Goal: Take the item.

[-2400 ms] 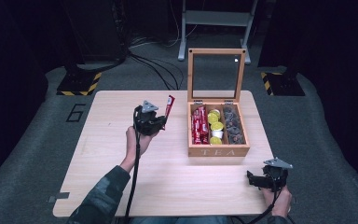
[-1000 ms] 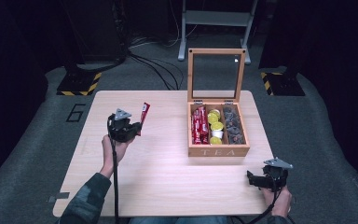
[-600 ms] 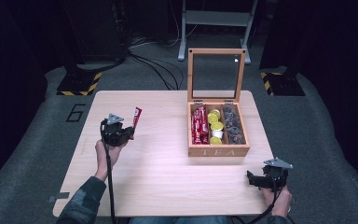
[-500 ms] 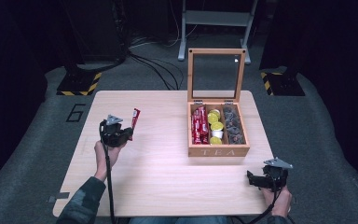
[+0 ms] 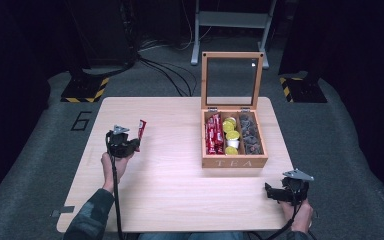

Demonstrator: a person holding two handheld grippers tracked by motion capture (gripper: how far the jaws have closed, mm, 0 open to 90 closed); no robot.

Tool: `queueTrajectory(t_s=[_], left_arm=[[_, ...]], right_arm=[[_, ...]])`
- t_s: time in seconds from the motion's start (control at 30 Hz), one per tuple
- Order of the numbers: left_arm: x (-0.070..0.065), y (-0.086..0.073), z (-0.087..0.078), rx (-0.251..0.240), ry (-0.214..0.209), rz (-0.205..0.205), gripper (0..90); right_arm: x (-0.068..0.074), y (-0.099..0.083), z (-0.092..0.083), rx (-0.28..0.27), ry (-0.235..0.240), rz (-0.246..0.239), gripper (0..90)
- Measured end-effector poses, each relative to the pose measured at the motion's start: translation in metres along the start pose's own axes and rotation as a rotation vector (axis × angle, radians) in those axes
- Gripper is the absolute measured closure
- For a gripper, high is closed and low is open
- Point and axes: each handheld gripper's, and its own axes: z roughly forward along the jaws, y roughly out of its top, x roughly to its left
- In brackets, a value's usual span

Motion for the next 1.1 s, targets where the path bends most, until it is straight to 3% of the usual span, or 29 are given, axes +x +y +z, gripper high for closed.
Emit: queueTrajectory(t_s=[0.73, 1.1], left_arm=[[0.02, -0.017, 0.034, 0.081, 0.066, -0.045, 84.4], [0.018, -0.019, 0.04, 0.109, 0.123, -0.005, 83.9]], right_arm=[[0.0, 0.0, 0.0, 0.0, -0.001, -0.002, 0.4], [0.0, 0.0, 0.0, -0.001, -0.002, -0.003, 0.4]])
